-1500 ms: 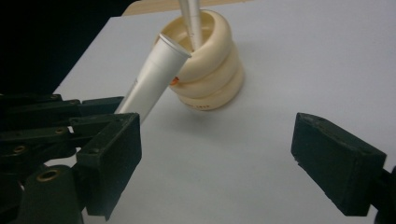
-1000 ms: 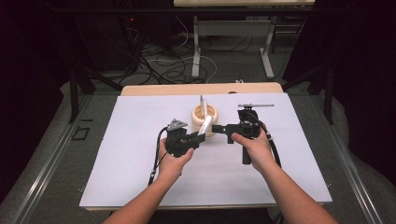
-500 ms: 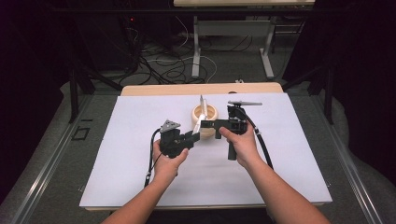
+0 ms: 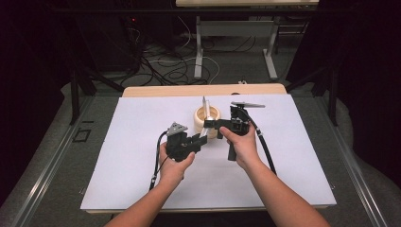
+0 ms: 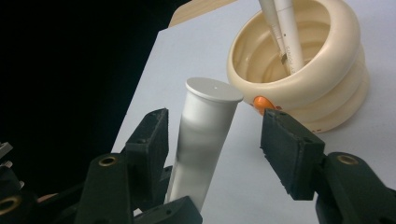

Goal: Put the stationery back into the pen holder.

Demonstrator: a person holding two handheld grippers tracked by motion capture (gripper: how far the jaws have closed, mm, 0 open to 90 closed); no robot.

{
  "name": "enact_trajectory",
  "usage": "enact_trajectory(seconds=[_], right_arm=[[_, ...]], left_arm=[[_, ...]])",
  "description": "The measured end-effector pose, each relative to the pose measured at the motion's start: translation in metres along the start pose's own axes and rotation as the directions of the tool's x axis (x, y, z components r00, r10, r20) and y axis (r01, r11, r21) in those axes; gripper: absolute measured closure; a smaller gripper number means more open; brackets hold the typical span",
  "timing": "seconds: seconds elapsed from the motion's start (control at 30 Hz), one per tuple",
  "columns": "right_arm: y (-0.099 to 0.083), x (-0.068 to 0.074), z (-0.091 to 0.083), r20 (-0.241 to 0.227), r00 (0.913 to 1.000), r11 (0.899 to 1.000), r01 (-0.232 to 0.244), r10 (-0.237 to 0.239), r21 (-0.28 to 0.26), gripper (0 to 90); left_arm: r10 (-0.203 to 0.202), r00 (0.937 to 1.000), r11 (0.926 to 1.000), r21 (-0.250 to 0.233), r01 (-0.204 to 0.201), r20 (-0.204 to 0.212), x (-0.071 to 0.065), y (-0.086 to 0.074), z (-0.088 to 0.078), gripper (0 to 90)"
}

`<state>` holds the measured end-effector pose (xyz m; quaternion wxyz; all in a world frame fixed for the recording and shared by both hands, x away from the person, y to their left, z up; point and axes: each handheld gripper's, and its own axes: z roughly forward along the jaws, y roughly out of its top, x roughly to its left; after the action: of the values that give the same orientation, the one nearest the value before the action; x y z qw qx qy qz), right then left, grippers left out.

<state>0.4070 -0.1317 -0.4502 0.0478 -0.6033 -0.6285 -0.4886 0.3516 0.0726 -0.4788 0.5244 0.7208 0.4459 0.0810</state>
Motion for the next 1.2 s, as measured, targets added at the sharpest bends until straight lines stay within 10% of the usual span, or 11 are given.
enact_trajectory(seconds=[1.2], right_arm=[[0.0, -0.009, 0.006, -0.012, 0.9958, 0.996, -0.091, 0.091, 0.008, 64.5]], left_arm=[[0.031, 0.9992, 0.9995, 0.011, -0.031, 0.024, -0.01, -0.004, 0.008, 70.4]])
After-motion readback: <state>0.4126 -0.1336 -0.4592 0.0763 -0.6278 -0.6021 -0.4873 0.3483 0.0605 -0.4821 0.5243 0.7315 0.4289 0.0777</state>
